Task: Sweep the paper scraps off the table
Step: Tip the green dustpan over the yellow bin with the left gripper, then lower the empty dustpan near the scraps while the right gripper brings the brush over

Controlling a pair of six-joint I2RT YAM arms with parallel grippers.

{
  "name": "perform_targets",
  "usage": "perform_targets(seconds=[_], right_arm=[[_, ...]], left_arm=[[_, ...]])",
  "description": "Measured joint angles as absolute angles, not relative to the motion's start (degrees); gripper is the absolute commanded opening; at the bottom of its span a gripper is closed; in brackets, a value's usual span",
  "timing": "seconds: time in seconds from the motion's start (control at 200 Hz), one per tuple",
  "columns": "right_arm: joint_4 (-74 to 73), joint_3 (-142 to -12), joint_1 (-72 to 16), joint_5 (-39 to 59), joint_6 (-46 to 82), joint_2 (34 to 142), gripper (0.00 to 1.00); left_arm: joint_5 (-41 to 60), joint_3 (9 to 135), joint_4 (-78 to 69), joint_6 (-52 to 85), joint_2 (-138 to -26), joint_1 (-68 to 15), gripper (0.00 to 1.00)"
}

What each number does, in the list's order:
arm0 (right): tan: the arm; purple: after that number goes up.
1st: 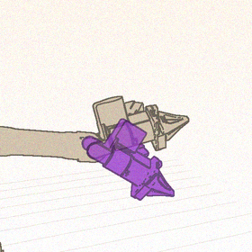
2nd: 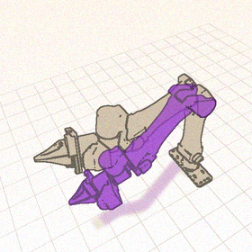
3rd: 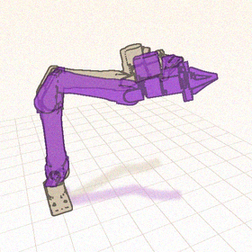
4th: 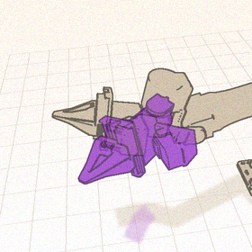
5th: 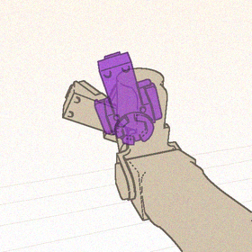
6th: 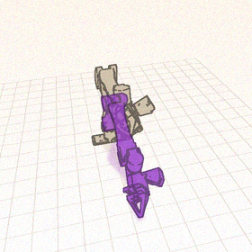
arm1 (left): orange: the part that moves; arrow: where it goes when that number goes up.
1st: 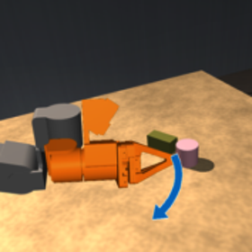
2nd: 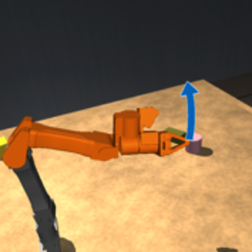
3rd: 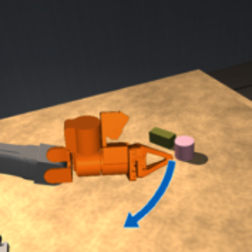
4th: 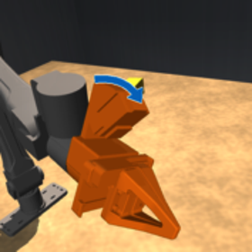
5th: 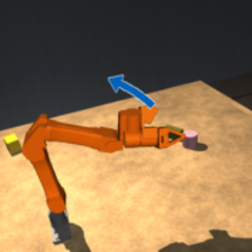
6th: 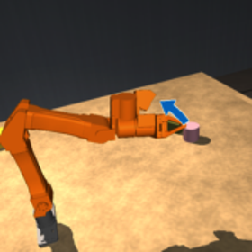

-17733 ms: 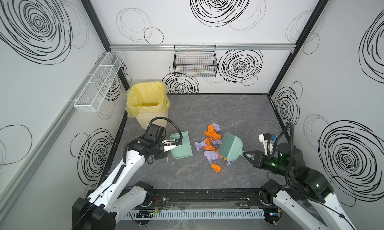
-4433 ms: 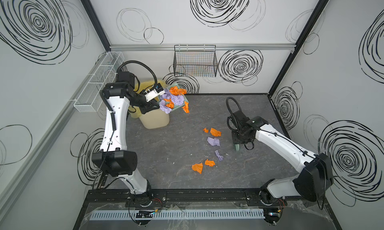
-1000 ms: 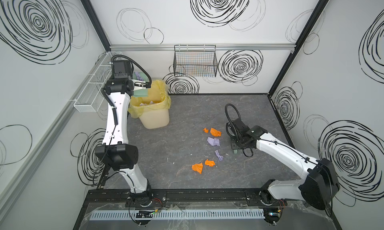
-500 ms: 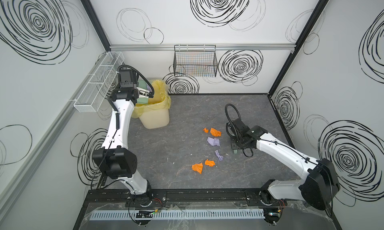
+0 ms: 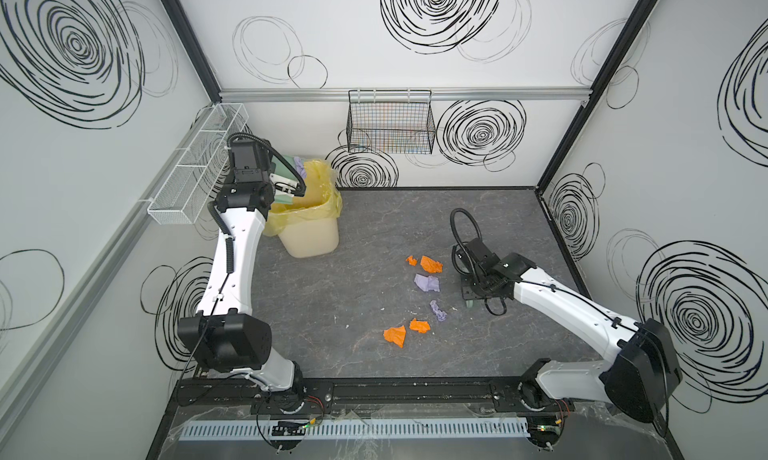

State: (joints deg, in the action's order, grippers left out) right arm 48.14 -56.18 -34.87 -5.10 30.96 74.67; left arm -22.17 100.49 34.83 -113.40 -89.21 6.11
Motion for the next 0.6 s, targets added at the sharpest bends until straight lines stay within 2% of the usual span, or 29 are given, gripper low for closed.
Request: perform_targets(seconds=[0.455,0.6], right_arm=[[47.4,-54.8,-35.9,-5.0,32.2,73.0,0.00],[47.4,-54.4,-36.0,-4.9,32.4,72.2,0.00]], left_arm=[[-21.6,99.6,33.2,-117.9,-87.6,6.6,0.00],[-20.4,104.5,35.3,-116.8,-88.8,6.6,0.00]])
